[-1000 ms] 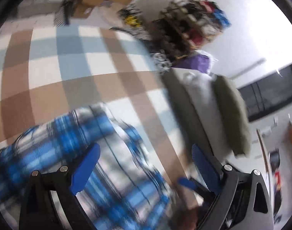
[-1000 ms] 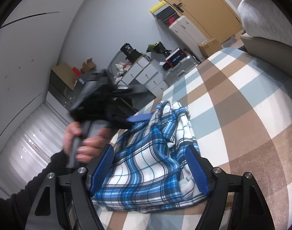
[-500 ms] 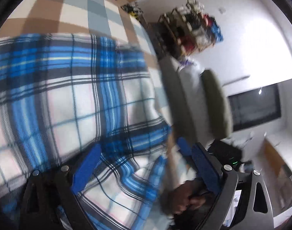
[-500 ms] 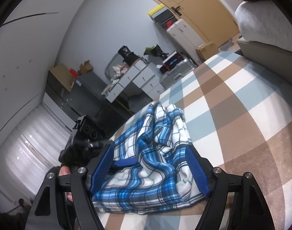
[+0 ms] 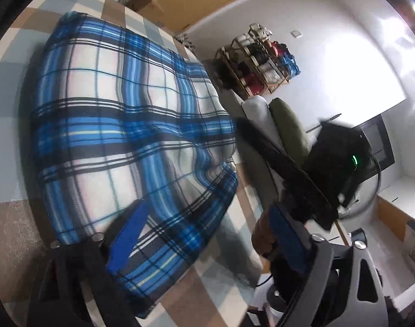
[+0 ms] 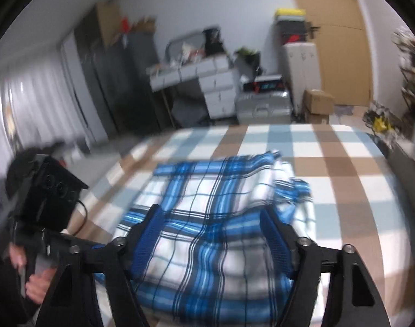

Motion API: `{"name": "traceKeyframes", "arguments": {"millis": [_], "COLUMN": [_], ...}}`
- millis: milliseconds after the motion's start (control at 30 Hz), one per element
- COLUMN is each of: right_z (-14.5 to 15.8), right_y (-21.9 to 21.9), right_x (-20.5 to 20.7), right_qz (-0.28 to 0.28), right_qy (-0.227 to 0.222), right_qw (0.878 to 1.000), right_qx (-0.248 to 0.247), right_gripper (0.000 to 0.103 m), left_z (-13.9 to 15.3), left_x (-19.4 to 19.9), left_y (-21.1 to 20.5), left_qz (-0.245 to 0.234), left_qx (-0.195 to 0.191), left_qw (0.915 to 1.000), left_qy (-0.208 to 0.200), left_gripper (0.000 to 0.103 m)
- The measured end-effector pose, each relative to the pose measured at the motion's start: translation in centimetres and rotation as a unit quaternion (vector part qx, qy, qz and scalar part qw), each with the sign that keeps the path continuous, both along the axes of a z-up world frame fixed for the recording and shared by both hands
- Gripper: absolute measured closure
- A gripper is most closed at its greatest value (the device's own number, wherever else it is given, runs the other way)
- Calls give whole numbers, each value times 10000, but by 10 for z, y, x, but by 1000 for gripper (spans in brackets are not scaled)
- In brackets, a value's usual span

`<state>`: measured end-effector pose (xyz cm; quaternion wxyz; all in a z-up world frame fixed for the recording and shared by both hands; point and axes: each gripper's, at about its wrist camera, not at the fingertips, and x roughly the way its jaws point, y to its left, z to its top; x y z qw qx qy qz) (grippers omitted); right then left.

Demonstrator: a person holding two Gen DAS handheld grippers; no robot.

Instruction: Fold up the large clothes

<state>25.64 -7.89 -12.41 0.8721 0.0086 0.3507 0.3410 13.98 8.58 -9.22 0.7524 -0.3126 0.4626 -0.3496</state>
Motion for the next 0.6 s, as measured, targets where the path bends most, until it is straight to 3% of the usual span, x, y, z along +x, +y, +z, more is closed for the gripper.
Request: {"name": "traceKeyframes", "arguments": {"millis": [33, 67, 100, 133, 200, 267, 367, 433, 500, 567, 600], "right_z": [-14, -25, -44, -52, -49, -40, -10, -4, -23, -53, -55], "right_y": [7, 8, 7, 3, -1, -6, -18, -23, -22, -20, -27], "right_x": [14, 22, 36, 40, 40, 38, 15, -8, -18, -20, -21], "right_qz": [46, 23, 58, 174, 310, 257, 327, 518, 622, 564, 462], "right_qy": [287, 511, 962, 1141, 1093, 1174, 760, 574, 748, 922, 818], "right_qw": [9992, 9976, 9933, 9915, 9909, 9894, 9948, 9950, 9906, 9830, 9881], "right_qx": [-286, -470, -640, -607, -718, -818, -585, -628, -960, -1485, -1219], "right_gripper": [80, 100, 103, 103, 103, 103, 97, 97, 97, 99, 103], "left_z": [1, 3, 6, 7, 14, 21, 38, 47, 32, 13, 9], "left_x": [0, -2, -7, -9, -18, -21, -35, -50, -51, -43, -42], "left_y": [0, -2, -3, -8, -20, -24, -21, -22, -28, -26, -22], "left_qz": [3, 22, 50, 42, -56, -38, -112, -180, -304, -301, -233], "left_qx": [49, 133, 254, 508, 1109, 1383, 1153, 1281, 1692, 1790, 1662], "left_qw": [10000, 9999, 9996, 9985, 9923, 9882, 9904, 9870, 9822, 9822, 9845], "left_qy": [-32, -87, -139, -222, -547, -661, -758, -955, -752, -494, -501], "left_gripper": [19, 19, 22, 22, 22, 22, 24, 22, 22, 23, 23]}}
